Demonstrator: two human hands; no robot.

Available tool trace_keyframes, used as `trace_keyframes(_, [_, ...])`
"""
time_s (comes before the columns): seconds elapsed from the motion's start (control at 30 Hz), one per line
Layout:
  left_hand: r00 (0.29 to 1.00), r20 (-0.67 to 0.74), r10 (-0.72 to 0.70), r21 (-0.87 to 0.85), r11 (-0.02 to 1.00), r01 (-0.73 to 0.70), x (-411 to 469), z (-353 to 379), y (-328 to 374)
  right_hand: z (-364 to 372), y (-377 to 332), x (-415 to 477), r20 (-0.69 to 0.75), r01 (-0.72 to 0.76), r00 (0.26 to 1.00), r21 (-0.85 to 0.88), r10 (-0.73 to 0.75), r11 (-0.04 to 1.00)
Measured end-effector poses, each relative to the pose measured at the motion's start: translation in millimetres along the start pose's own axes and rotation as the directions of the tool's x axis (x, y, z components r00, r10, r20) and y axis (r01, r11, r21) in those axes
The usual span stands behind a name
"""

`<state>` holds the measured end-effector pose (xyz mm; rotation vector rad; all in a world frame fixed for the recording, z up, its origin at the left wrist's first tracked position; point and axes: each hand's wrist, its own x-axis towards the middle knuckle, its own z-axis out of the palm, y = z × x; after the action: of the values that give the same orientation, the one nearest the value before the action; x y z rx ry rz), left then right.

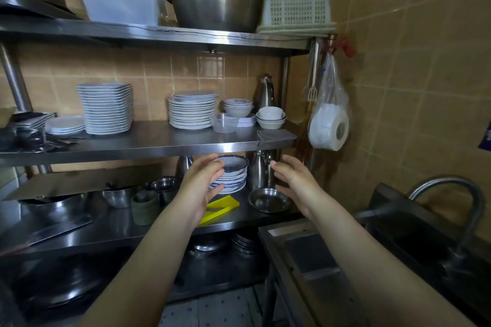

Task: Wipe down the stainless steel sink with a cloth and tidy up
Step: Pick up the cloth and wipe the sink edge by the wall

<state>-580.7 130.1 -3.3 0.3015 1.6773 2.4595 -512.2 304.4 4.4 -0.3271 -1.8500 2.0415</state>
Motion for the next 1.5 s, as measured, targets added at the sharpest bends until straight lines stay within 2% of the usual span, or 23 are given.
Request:
trace_keyframes(0.2, [1.000,0.014,-0.002,0.009,1.000,0.002,70,-13,-10,22,12,58,-0.038,-0.010,0.999,-0.025,0.009,1.000])
trace_keyframes(0.37, [0.999,0.047,-0.004,0.019,1.000,0.003,145,-31,-14,42,28,118,-0.136,-0.012,0.991,0.006,0.012,1.000])
trace_keyframes(0.67, [0.969,0.243,-0.041,0.062,0.998,0.026,275,-54,-12,79,40,224,-0.290,-0.005,0.957,-0.042,-0.008,0.999])
trace_keyframes(0.83, [0.958,0.271,-0.092,0.022,0.996,0.089,323,-50,-29,81,51,255,-0.334,-0.031,0.943,-0.060,0.009,0.998])
trace_keyframes(1.17, [0.928,0.345,-0.141,0.022,0.990,0.142,409,-12,-80,35,75,344,-0.400,-0.073,0.916,-0.131,0.014,0.989])
trace_keyframes(1.5, [0.917,0.346,-0.199,0.029,0.979,0.201,506,74,-127,-39,80,475,-0.431,-0.110,0.899,-0.393,-0.077,0.913])
